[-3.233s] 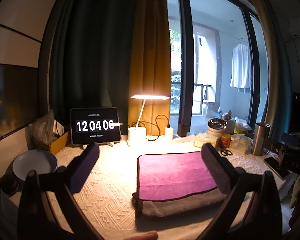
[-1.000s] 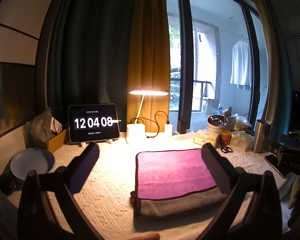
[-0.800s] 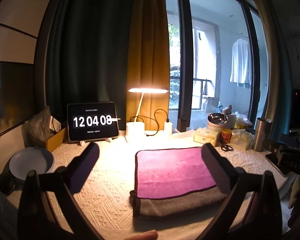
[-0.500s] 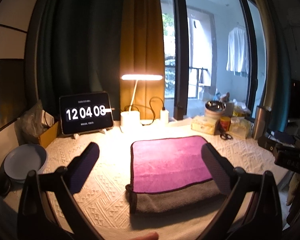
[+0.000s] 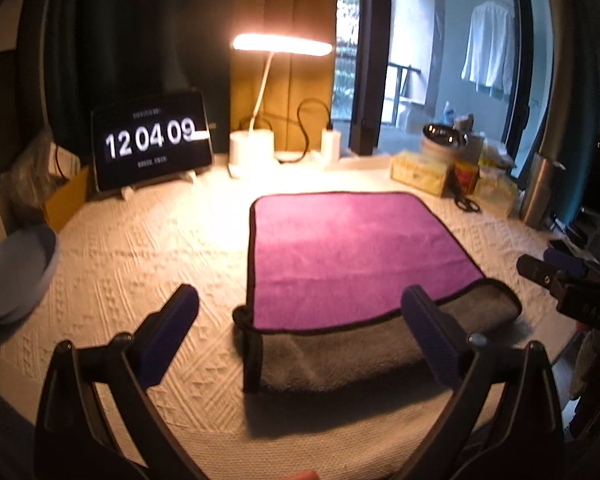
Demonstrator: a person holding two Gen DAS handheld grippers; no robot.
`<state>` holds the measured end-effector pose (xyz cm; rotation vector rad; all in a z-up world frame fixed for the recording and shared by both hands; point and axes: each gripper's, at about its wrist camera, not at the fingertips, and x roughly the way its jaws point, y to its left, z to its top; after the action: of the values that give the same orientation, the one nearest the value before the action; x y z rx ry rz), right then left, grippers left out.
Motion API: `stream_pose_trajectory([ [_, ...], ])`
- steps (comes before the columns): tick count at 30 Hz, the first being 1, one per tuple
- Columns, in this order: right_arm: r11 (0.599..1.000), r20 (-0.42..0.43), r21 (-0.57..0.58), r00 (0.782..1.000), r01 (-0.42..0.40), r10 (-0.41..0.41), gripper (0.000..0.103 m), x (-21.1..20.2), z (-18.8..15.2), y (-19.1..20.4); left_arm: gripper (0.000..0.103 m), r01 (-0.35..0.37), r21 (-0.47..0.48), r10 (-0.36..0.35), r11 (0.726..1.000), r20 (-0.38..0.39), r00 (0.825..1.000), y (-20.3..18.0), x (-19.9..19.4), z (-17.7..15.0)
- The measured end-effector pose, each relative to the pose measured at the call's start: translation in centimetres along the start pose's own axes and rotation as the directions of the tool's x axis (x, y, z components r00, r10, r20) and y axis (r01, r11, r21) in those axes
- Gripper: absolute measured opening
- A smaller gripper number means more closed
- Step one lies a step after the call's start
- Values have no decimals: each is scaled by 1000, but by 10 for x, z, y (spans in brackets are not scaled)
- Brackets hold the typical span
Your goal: Fold towel
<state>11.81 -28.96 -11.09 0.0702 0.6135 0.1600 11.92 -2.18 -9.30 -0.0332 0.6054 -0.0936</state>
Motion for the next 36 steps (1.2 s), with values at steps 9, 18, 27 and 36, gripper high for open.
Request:
stream_pose_trajectory([
  [9,1000,-118,-17,993,-21,19,81,42,-6,0,86,30,-14,-32,999,-162,986,4,42,-13],
  [18,999,-199,-24,980,-28,23,70,69,-15,-5,74,16,0,-15,1000,-268,963,4,66,-30],
  [27,996,-209,-80,978,-32,15,46,69,-24,5,49,6,22,0,1000,-279,960,5,68,-36],
  [36,991,-176,-134,984,15,-39,11,65,-27,11,21,41,36,-31,998,-254,967,-3,61,-38],
])
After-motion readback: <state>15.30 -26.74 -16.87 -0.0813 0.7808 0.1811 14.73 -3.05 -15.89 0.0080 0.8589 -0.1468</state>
